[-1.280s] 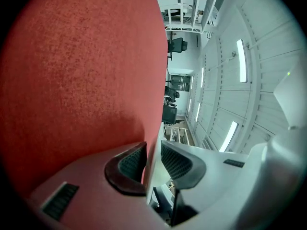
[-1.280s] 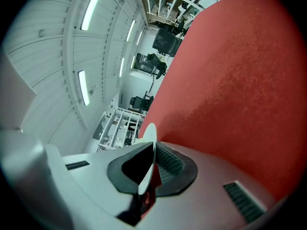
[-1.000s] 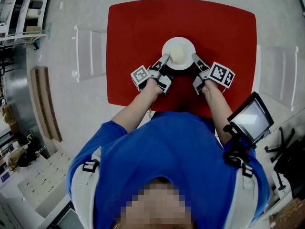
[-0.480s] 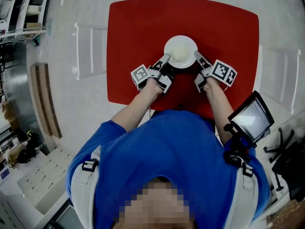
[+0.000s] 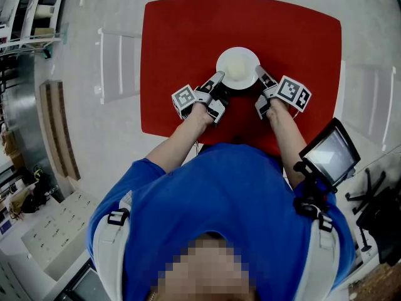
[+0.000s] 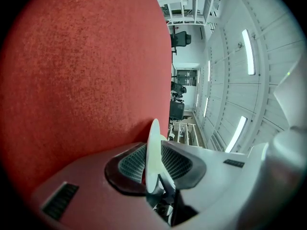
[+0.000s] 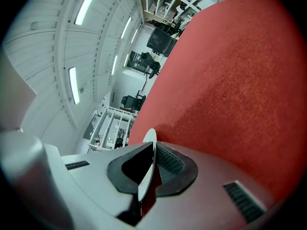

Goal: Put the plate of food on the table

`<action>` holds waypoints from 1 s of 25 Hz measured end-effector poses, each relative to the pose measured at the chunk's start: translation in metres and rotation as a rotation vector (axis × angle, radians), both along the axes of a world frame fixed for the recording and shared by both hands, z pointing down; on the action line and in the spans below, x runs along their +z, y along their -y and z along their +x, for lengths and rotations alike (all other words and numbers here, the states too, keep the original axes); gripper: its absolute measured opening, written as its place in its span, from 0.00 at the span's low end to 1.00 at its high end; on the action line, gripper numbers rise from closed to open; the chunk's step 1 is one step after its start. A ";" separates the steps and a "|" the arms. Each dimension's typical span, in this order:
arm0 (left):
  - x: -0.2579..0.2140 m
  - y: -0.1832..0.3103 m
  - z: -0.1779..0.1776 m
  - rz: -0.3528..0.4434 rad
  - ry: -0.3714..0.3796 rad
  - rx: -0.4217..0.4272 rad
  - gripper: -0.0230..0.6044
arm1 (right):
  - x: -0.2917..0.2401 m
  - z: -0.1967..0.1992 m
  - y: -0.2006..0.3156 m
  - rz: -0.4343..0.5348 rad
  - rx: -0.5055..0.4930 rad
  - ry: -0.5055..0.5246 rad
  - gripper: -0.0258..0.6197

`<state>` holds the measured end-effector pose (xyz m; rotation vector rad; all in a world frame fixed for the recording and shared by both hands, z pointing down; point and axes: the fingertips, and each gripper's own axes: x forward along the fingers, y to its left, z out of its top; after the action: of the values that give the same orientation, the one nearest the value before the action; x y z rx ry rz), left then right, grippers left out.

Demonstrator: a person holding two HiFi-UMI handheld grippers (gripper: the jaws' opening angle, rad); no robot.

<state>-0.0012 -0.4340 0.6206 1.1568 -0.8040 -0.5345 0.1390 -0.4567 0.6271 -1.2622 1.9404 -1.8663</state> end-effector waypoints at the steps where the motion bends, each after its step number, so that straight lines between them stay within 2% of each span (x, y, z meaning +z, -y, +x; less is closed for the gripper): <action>1: -0.001 0.000 0.000 -0.001 0.000 0.001 0.16 | 0.000 0.000 0.000 -0.003 0.000 -0.005 0.07; 13: -0.004 -0.004 0.001 0.022 0.015 0.052 0.16 | 0.002 0.011 0.002 -0.015 0.014 -0.089 0.07; 15: -0.001 -0.005 0.000 0.011 0.023 0.062 0.23 | 0.003 0.017 0.004 -0.004 0.025 -0.104 0.07; 19: -0.001 -0.005 0.000 0.033 0.049 0.099 0.26 | 0.001 0.021 0.009 0.009 0.030 -0.111 0.07; 22: 0.004 -0.008 0.000 0.037 0.095 0.138 0.26 | 0.001 0.021 0.009 0.015 0.029 -0.115 0.07; 25: 0.010 -0.013 0.002 0.044 0.184 0.215 0.26 | 0.003 0.024 0.009 0.019 0.031 -0.119 0.07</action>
<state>0.0012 -0.4205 0.6302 1.3286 -0.8156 -0.2707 0.1629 -0.4653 0.6297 -1.4195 1.9790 -1.7923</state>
